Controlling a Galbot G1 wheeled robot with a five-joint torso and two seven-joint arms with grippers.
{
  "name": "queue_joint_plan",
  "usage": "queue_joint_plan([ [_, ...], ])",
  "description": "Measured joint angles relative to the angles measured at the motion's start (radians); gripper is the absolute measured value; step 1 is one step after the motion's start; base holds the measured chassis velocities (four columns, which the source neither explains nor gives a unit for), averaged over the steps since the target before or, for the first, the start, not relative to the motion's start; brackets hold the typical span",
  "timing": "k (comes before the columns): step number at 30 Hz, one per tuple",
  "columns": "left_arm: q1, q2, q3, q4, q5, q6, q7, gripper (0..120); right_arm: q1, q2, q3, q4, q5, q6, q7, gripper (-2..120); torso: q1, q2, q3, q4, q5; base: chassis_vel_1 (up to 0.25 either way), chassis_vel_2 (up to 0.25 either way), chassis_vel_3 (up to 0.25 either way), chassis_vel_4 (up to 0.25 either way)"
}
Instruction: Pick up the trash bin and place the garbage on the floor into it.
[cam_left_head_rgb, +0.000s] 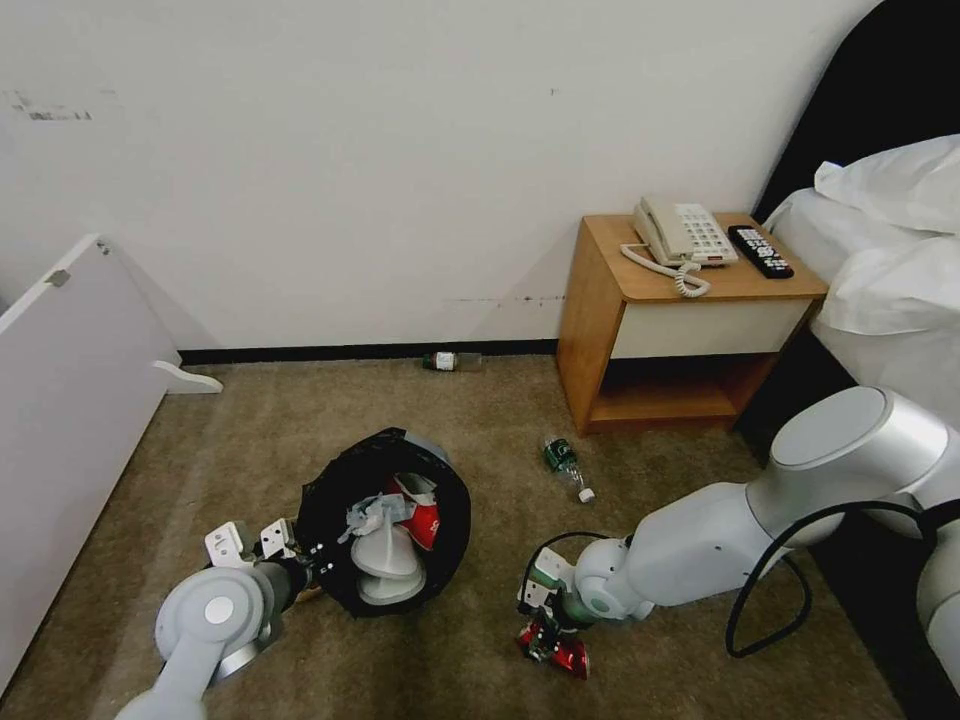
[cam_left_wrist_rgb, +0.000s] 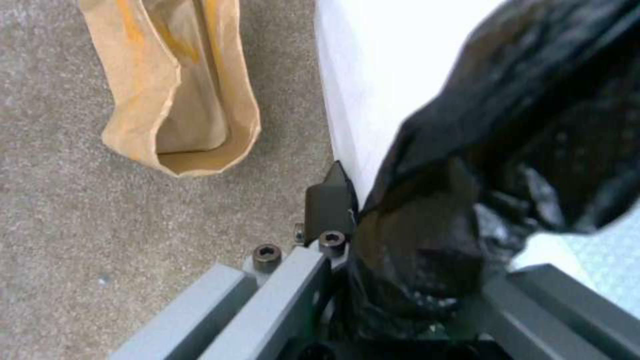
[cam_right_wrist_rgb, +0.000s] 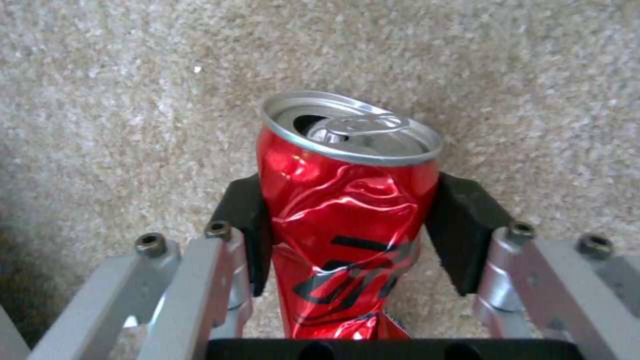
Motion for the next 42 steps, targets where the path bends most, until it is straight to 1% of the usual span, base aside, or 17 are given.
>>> queue_joint_plan([
  [1, -0.002, -0.001, 0.002, 0.003, 0.002, 0.000, 0.000, 0, 0.000, 0.000, 0.000, -0.001, -0.001, 0.003, 0.001, 42, 0.000, 0.000, 0.000, 0.0000, 0.0000, 0.000, 0.000, 0.000, 0.000],
  [4, -0.004, -0.003, 0.005, 0.009, 0.007, 0.000, 0.003, 0, 0.000, 0.000, 0.002, -0.002, -0.003, 0.006, 0.001, 39, 0.000, 0.000, 0.000, 0.0001, 0.0000, 0.000, 0.000, 0.000, 0.000],
  [19, -0.011, 0.000, 0.011, 0.034, 0.030, 0.000, 0.018, 0, 0.006, -0.003, 0.019, 0.040, 0.016, 0.007, 0.057, 39, 0.000, -0.001, 0.001, 0.0008, 0.0004, 0.000, 0.000, 0.000, 0.000],
  [20, -0.012, 0.000, 0.012, 0.036, 0.030, 0.000, 0.025, 0, 0.006, -0.010, 0.027, 0.071, 0.025, 0.019, 0.057, 38, 0.000, -0.001, 0.002, 0.0027, 0.0057, 0.000, 0.000, 0.000, 0.000],
  [21, -0.012, 0.000, 0.012, 0.036, 0.030, 0.000, 0.025, 0, 0.006, -0.010, 0.027, 0.071, 0.025, 0.019, 0.057, 38, 0.000, -0.001, 0.002, 0.0027, 0.0057, 0.000, 0.000, 0.000, 0.000],
  [22, -0.012, 0.003, 0.010, 0.039, 0.033, 0.000, 0.025, 0, 0.012, -0.008, 0.024, 0.083, 0.034, 0.018, 0.063, 38, 0.001, -0.001, 0.002, 0.0035, 0.0078, 0.025, 0.074, 0.018, 0.001],
  [23, -0.013, 0.003, 0.010, 0.042, 0.035, 0.000, 0.025, 0, 0.027, -0.005, 0.024, 0.096, 0.045, 0.019, 0.076, 38, 0.000, -0.001, 0.001, 0.0030, 0.0005, 0.078, 0.074, 0.024, 0.047],
  [24, -0.013, 0.003, 0.010, 0.042, 0.035, 0.000, 0.025, 0, 0.027, -0.005, 0.024, 0.096, 0.045, 0.019, 0.076, 38, 0.000, -0.001, 0.001, 0.0030, 0.0005, 0.078, 0.074, 0.024, 0.047],
  [25, -0.013, 0.003, 0.010, 0.045, 0.036, 0.000, 0.027, 0, 0.041, -0.002, 0.025, 0.114, 0.057, 0.019, 0.090, 38, 0.000, -0.001, 0.000, 0.0023, -0.0008, 0.000, 0.000, 0.000, 0.000],
  [26, -0.013, 0.004, 0.009, 0.046, 0.038, 0.000, 0.028, 0, 0.049, 0.001, 0.025, 0.135, 0.067, 0.019, 0.100, 38, 0.000, -0.001, 0.001, 0.0017, 0.0032, 0.000, 0.000, 0.000, 0.000],
  [27, -0.013, 0.004, 0.009, 0.046, 0.038, 0.000, 0.028, 0, 0.049, 0.001, 0.025, 0.135, 0.067, 0.019, 0.100, 38, 0.000, -0.001, 0.001, 0.0017, 0.0032, 0.000, 0.000, 0.000, 0.000],
  [29, -0.012, 0.004, 0.008, 0.047, 0.042, -0.001, 0.029, 0, 0.081, 0.011, 0.024, 0.179, 0.084, 0.017, 0.127, 38, 0.000, -0.001, 0.000, 0.0006, -0.0006, 0.000, 0.000, 0.000, 0.000],
  [30, -0.012, 0.004, 0.008, 0.047, 0.042, -0.001, 0.029, 0, 0.081, 0.011, 0.024, 0.179, 0.084, 0.017, 0.127, 38, 0.000, -0.001, 0.000, 0.0006, -0.0006, 0.000, 0.000, 0.000, 0.000],
  [32, -0.010, 0.006, 0.008, 0.045, 0.043, -0.001, 0.030, 0, 0.105, 0.019, 0.023, 0.219, 0.102, 0.015, 0.144, 38, 0.000, -0.001, 0.000, 0.0004, 0.0011, 0.000, 0.000, 0.000, 0.000],
  [35, -0.009, 0.009, 0.007, 0.041, 0.043, -0.001, 0.029, 0, 0.132, 0.028, 0.023, 0.253, 0.115, 0.014, 0.164, 38, 0.000, -0.001, 0.000, 0.0004, -0.0003, 0.000, 0.000, 0.000, 0.000],
  [36, -0.008, 0.010, 0.007, 0.039, 0.043, -0.001, 0.029, 0, 0.145, 0.034, 0.023, 0.273, 0.121, 0.013, 0.172, 38, 0.000, -0.001, 0.000, 0.0005, 0.0003, 0.000, 0.000, 0.000, 0.000],
  [42, -0.009, 0.010, 0.006, 0.031, 0.045, 0.000, 0.028, 0, 0.175, 0.050, 0.028, 0.319, 0.131, 0.015, 0.199, 38, 0.000, -0.001, 0.000, 0.0003, 0.0001, 0.000, 0.000, 0.000, 0.000],
])
